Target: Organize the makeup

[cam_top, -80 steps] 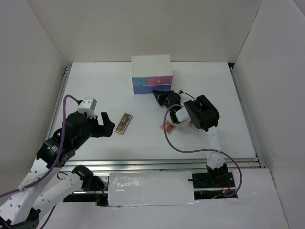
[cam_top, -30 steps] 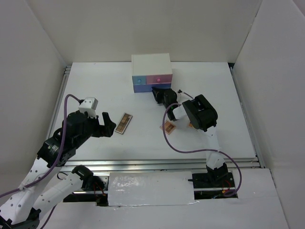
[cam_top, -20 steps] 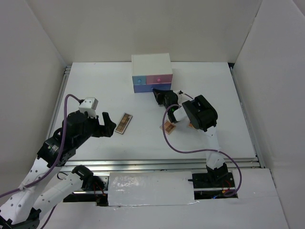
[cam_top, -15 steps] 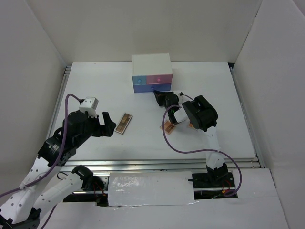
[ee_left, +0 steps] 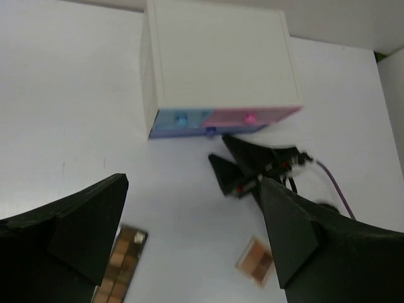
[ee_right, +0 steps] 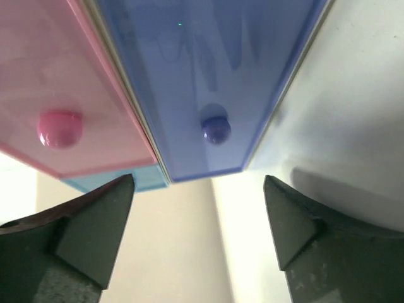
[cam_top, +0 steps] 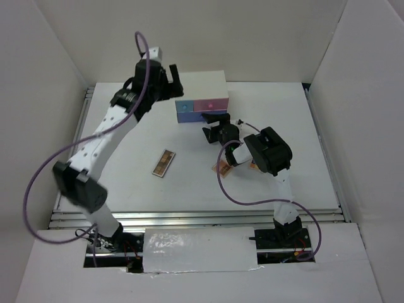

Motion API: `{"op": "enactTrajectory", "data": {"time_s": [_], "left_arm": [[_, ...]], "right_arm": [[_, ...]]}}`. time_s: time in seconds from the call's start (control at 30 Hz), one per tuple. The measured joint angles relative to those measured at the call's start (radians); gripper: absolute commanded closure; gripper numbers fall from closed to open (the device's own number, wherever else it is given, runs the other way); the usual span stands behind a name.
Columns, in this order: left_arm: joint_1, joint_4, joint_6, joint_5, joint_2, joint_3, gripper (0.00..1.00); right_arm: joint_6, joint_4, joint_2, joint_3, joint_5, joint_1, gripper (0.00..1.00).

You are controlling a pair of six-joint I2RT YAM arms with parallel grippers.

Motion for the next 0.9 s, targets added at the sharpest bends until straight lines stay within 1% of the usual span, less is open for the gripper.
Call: {"op": "enactTrajectory", "data": {"time_s": [0.03,0.13,0.17,0.2,0.23,0.33,0.4,0.43,0.5,0.53,0.6,0.63,0.67,0.7,0.77,0.8,0.83,0.9], "left_arm": [[0.015,-0.004,0.01,-0.003,0.089,0.092,0.01],[0.06,-0.044,0.044,-0.025,0.457,0.514,0.0],[0.072,-0.041,0.06,-0.031,0.547,0.607,0.01],[0.084,-0.018,0.071,-0.034,0.62,0.66,0.01],[0.093,-0.01,0.083,-0.035,0.658,0.669,0.01],[0.132,0.048,0.092,-0.012,0.701,0.554,0.01],[0.157,0.069,0.091,0.014,0.727,0.515,0.01],[0.17,0.102,0.09,0.043,0.741,0.513,0.03],[0.185,0.145,0.093,0.058,0.747,0.513,0.06],[0.19,0.165,0.095,0.066,0.748,0.513,0.1],[0.192,0.199,0.097,0.077,0.748,0.511,0.22],[0.191,0.222,0.108,0.085,0.748,0.505,0.34],[0.19,0.232,0.11,0.088,0.748,0.499,0.38],[0.188,0.245,0.118,0.091,0.748,0.49,0.4],[0.183,0.265,0.123,0.099,0.748,0.455,0.41],[0.183,0.291,0.117,0.106,0.747,0.436,0.44],[0.182,0.323,0.119,0.108,0.743,0.416,0.44],[0.18,0.367,0.119,0.113,0.726,0.372,0.47]], "right_arm": [[-0.014,-0.005,-0.014,-0.018,-0.005,-0.002,0.0],[-0.076,-0.063,-0.07,-0.06,-0.022,-0.006,0.0],[-0.094,-0.089,-0.085,-0.069,-0.029,-0.009,0.0],[-0.114,-0.114,-0.102,-0.074,-0.035,-0.012,0.0],[-0.129,-0.132,-0.116,-0.077,-0.041,-0.015,0.0],[-0.175,-0.174,-0.149,-0.086,-0.057,-0.019,0.0],[-0.206,-0.206,-0.162,-0.086,-0.069,-0.022,0.0],[-0.224,-0.231,-0.164,-0.081,-0.081,-0.022,0.0],[-0.246,-0.27,-0.161,-0.06,-0.107,-0.022,0.0],[-0.257,-0.297,-0.161,-0.041,-0.125,-0.023,0.0],[-0.278,-0.331,-0.156,-0.001,-0.144,-0.023,0.0],[-0.289,-0.359,-0.154,0.026,-0.146,-0.023,0.0],[-0.296,-0.377,-0.154,0.045,-0.147,-0.023,0.0],[-0.301,-0.396,-0.154,0.064,-0.146,-0.023,0.0],[-0.305,-0.43,-0.15,0.105,-0.142,-0.023,0.0],[-0.303,-0.435,-0.146,0.12,-0.138,-0.023,0.0],[-0.299,-0.437,-0.142,0.13,-0.132,-0.023,0.0],[-0.283,-0.442,-0.137,0.135,-0.114,-0.023,0.0]]}}
